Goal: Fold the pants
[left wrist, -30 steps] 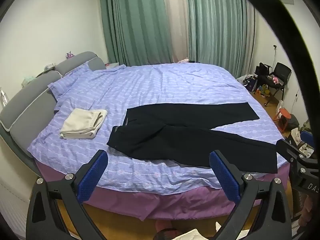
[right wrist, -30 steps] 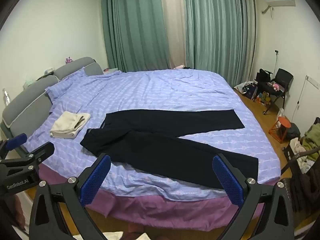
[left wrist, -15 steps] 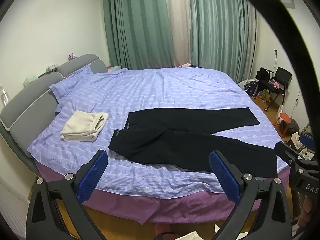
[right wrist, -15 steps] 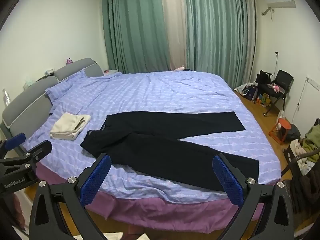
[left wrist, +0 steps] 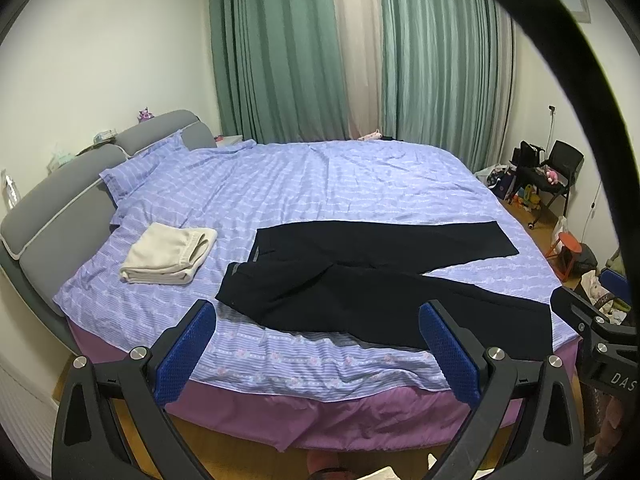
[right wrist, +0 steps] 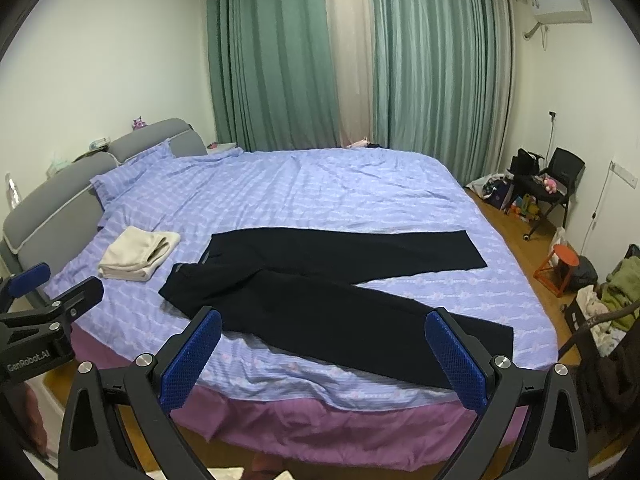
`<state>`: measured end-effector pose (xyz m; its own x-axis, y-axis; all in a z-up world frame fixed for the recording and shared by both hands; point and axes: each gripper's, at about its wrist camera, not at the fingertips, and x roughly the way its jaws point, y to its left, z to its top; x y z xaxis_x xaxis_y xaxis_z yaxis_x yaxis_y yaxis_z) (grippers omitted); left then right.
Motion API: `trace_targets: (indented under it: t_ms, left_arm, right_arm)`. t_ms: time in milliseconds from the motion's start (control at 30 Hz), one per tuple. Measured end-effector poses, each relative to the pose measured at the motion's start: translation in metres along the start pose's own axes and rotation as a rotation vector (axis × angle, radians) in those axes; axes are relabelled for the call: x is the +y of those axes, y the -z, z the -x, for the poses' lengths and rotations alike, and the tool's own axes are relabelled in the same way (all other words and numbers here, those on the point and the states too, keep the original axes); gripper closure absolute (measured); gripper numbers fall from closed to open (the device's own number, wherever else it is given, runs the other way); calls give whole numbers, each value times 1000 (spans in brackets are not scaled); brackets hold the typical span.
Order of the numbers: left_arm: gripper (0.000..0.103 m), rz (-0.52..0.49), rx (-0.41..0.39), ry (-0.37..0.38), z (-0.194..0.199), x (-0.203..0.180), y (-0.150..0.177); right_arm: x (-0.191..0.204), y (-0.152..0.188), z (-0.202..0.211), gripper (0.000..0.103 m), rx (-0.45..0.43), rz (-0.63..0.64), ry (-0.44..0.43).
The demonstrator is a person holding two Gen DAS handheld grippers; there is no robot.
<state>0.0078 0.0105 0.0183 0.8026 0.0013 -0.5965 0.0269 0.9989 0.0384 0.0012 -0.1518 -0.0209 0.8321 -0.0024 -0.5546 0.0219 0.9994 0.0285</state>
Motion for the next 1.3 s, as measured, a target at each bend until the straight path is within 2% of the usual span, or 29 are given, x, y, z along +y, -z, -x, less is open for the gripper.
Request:
trace_targets:
  t_ms: [1300]
  left_arm:
    - [0, 16, -18, -14, -1, 6, 3]
  right_arm:
    - [4, 3, 2, 0, -6, 9, -6]
